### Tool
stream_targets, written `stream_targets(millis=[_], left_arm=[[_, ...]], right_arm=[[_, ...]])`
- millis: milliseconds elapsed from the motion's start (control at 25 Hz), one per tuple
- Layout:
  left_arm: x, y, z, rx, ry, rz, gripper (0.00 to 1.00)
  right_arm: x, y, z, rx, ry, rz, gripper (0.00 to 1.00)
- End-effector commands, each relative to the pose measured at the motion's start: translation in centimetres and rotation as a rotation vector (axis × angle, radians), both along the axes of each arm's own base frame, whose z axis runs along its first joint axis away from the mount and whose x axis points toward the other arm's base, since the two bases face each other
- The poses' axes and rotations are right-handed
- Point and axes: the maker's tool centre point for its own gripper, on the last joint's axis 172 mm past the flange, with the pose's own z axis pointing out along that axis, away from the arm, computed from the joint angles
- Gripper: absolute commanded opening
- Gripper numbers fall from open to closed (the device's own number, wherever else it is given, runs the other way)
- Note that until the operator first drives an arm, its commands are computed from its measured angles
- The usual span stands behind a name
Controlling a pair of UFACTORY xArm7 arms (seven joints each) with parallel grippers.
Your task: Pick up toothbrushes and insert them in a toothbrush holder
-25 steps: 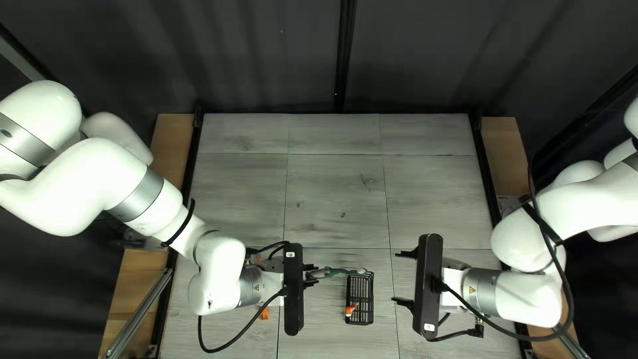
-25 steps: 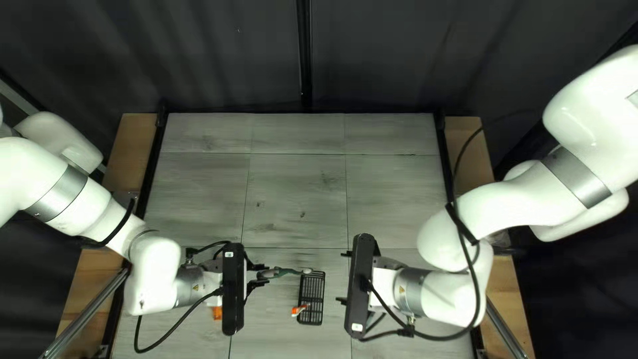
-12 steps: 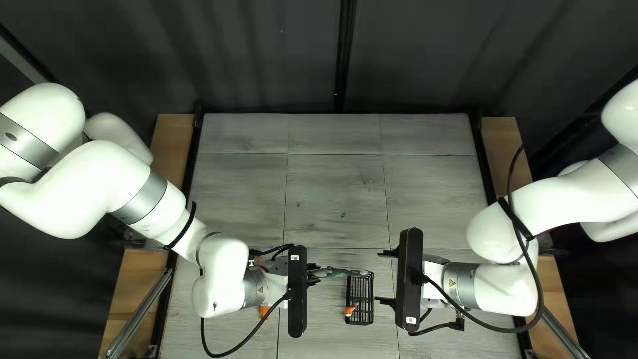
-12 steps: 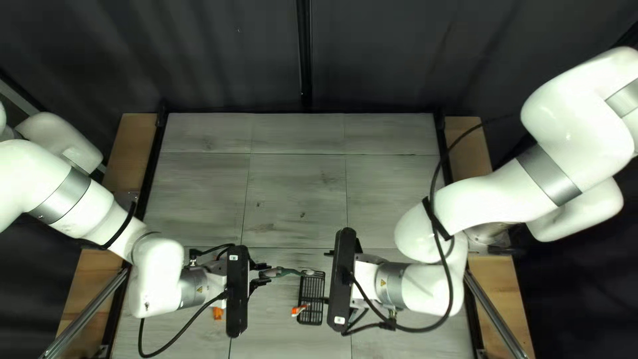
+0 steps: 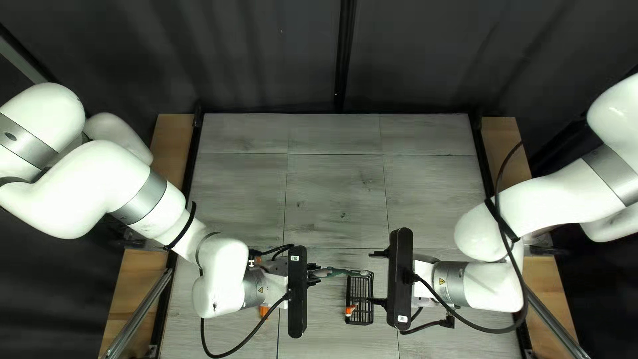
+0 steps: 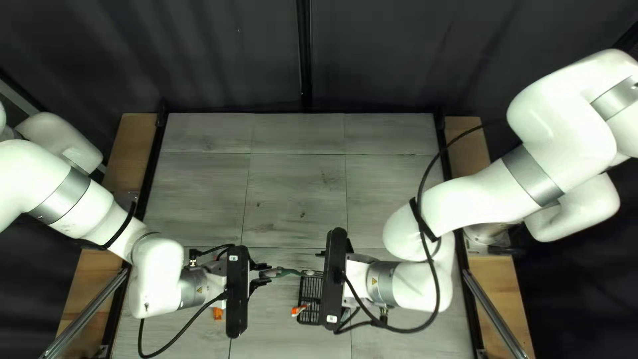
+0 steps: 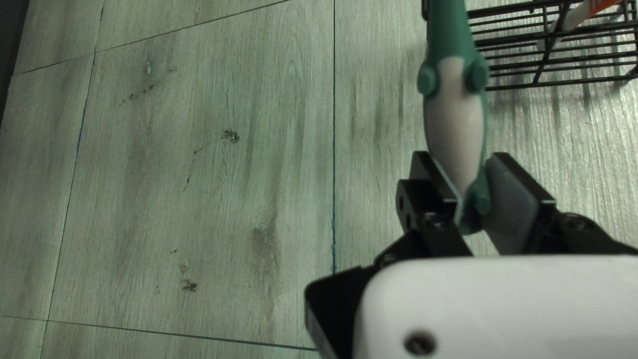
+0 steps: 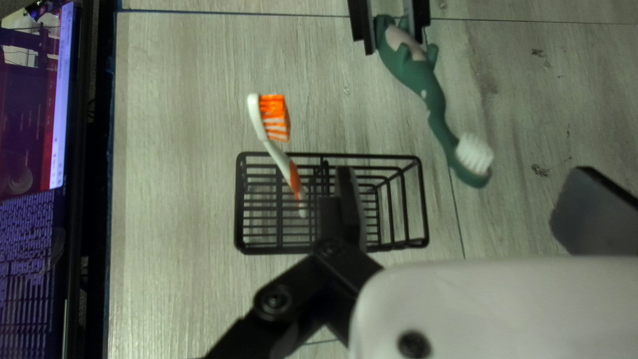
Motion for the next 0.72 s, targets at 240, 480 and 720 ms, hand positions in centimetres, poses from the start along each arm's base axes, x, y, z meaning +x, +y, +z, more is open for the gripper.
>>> stream_targets(millis=[240, 480, 720], left_arm=[[0.0, 0.0, 0.0, 0.0, 0.0, 0.0, 0.0], [0.0, 0.0, 0.0, 0.0, 0.0, 0.0, 0.0], [0.0, 0.0, 0.0, 0.0, 0.0, 0.0, 0.0]], right_arm=[[0.56, -0.98, 0.21, 0.012, -0.013, -0.006, 1.0], [0.48, -1.52, -0.03, 0.012, -0.016, -0.001, 1.0], [0.52, -1.28, -0.17, 0.012, -0.02, 0.007, 0.56]])
